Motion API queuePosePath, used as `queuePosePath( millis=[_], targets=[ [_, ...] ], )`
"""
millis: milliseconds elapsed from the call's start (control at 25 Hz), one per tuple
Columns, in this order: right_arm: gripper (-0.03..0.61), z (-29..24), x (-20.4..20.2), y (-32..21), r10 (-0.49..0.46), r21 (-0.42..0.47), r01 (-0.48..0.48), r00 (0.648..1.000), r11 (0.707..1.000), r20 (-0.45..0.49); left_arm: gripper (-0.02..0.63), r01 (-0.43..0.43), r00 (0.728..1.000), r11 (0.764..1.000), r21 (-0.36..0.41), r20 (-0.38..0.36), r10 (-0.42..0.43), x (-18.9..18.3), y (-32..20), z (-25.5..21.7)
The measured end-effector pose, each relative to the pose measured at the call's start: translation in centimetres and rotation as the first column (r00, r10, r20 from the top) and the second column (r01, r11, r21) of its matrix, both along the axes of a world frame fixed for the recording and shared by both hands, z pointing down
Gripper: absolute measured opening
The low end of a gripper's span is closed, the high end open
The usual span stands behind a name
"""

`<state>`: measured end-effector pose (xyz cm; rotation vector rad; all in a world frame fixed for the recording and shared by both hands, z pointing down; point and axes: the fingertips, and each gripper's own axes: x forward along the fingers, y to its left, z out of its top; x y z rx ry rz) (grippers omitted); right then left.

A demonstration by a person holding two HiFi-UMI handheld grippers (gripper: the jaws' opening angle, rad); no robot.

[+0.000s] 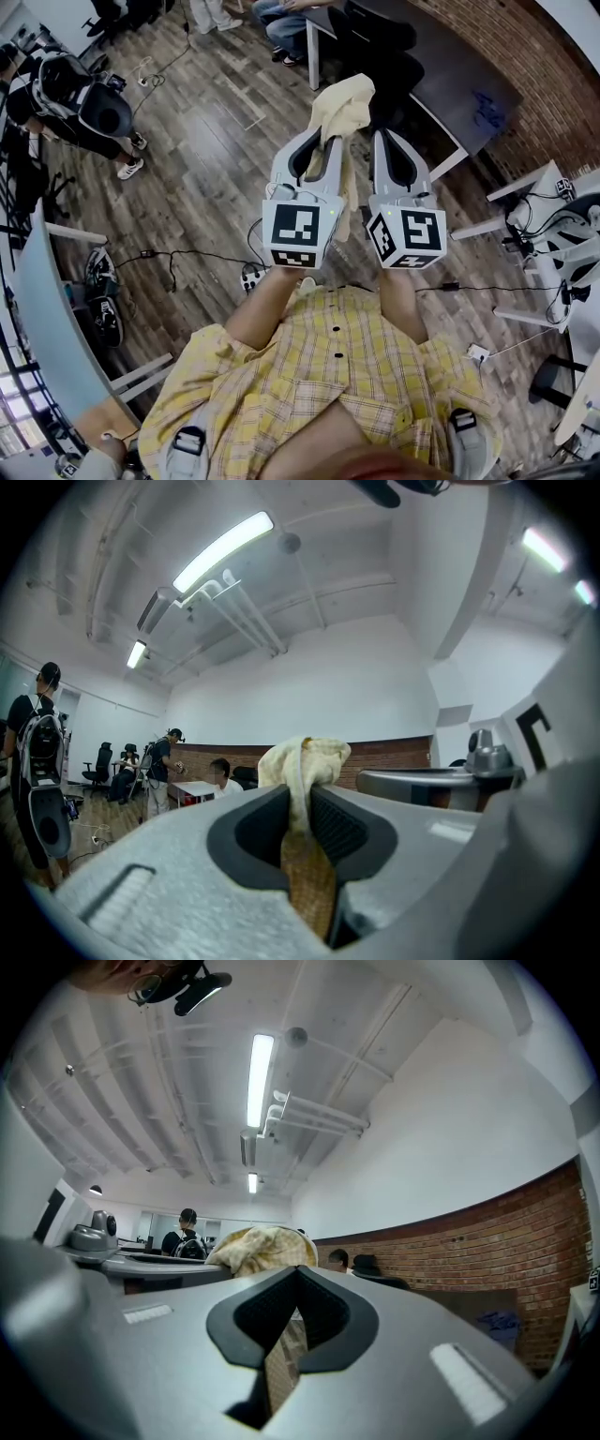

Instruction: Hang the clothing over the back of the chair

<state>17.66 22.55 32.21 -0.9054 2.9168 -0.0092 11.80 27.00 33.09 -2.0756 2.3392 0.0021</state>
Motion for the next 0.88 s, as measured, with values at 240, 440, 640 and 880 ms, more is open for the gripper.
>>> queuePosePath(
  millis=[240, 440, 640, 880],
  targets=[
    [0.003, 0.4, -3.1, -0.8, 0.028, 0.002, -0.028, 1.000, 1.000, 0.002, 0.067, -0.023, 1.000, 1.000, 0.001, 0.000, 0.023, -2.7, -0.6, 0.6],
    [0.002, 1.0, -5.1, -2.0, 0.067, -0.003, -0.067, 0.998, 0.998, 0.001, 0.067, -0.044, 0.999, 0.999, -0.002, -0.002, 0.044, -5.2, -1.6, 1.2],
    [0.000, 1.8, -7.3, -5.1, 0.081, -0.010, -0.081, 0.997, 0.997, -0.001, 0.067, -0.052, 0.999, 0.999, 0.006, 0.003, 0.052, -8.0, -4.5, 1.5],
    [-0.003, 2.7, -11.1, -10.1, 0.084, -0.014, -0.084, 0.996, 0.996, 0.026, 0.067, -0.065, 0.998, 0.998, 0.010, 0.014, 0.065, -11.7, -9.2, 1.9]
  ],
)
